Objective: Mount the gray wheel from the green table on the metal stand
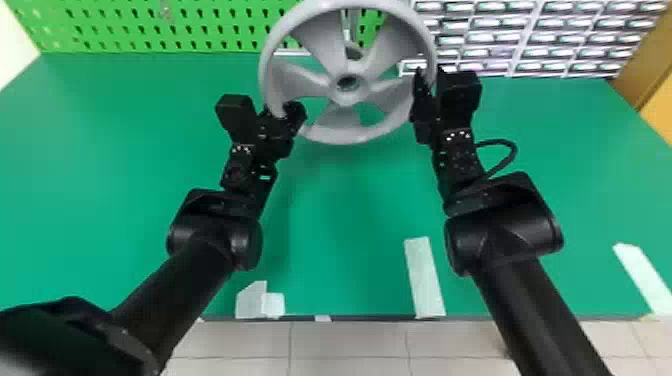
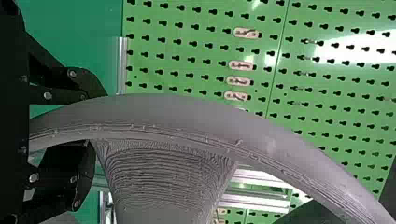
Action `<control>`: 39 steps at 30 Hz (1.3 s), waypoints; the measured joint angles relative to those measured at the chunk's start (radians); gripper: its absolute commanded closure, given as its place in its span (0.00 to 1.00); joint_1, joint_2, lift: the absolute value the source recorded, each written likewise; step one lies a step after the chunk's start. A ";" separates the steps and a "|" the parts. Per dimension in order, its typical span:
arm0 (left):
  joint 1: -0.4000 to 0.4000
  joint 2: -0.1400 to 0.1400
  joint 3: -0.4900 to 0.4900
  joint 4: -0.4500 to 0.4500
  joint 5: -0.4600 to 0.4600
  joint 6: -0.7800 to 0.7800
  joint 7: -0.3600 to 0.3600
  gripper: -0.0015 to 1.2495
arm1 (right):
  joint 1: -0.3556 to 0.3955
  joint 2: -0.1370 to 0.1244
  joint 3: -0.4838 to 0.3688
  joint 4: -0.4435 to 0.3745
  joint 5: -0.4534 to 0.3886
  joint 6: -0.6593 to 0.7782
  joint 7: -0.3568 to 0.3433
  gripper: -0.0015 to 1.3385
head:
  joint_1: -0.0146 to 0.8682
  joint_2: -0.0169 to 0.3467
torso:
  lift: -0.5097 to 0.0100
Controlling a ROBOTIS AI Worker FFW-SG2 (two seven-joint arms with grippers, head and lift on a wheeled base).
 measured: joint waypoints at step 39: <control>-0.036 -0.003 0.016 -0.031 -0.040 0.140 0.000 0.85 | -0.013 0.000 -0.008 -0.037 -0.032 0.149 0.042 1.00 | 1.00 0.19 | 0.79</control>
